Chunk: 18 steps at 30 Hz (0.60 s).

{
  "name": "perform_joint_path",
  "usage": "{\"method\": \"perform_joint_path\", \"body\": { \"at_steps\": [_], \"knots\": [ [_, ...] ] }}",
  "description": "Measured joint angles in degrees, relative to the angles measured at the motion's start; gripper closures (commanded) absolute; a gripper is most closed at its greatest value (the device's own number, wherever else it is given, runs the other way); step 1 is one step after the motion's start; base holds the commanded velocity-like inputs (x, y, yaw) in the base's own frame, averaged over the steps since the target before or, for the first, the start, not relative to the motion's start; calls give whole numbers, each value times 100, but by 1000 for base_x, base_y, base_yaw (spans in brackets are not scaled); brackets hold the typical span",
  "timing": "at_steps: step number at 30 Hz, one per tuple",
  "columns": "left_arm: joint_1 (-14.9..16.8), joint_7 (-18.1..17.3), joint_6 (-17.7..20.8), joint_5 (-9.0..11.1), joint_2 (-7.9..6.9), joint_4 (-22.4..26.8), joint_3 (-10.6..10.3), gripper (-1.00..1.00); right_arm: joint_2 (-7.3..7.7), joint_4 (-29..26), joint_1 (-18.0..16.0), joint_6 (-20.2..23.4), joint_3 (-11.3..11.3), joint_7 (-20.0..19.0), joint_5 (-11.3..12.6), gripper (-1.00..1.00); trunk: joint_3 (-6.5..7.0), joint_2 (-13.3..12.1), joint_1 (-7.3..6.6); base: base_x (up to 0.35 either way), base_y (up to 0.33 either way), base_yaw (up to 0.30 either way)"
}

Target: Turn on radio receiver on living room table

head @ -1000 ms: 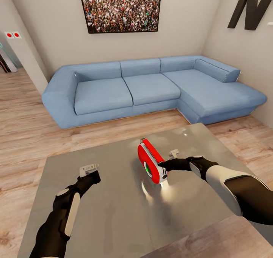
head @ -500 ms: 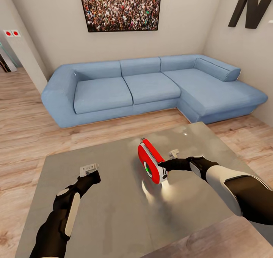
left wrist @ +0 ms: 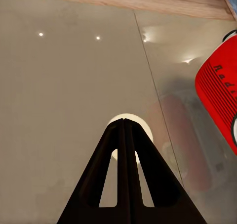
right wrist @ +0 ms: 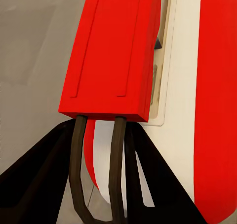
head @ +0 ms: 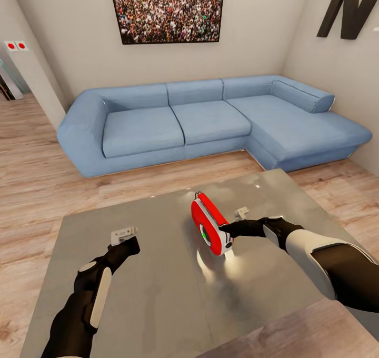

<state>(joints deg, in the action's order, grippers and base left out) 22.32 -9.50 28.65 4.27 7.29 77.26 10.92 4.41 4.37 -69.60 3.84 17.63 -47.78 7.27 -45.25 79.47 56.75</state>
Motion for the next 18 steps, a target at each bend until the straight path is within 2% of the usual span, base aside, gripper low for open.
{"method": "perform_joint_path", "body": {
  "at_steps": [3, 11, 18],
  "knots": [
    [0, 1, 0, 2, 0, -1, -1, 100, -1, 0, 0, 0, -1, 0, 0, 100, 0, 0, 0, 0, 0, 0],
    [0, 9, 0, 3, 0, 0, 6, 100, 4, 0, 0, 0, -1, 8, 1, 100, -143, 319, 175, 0, 0, 0],
    [0, 1, -2, 3, 0, -83, 0, 100, 3, 0, 0, 0, 5, 8, -1, 100, -144, 321, 176, 0, 0, 0]
  ]
}}
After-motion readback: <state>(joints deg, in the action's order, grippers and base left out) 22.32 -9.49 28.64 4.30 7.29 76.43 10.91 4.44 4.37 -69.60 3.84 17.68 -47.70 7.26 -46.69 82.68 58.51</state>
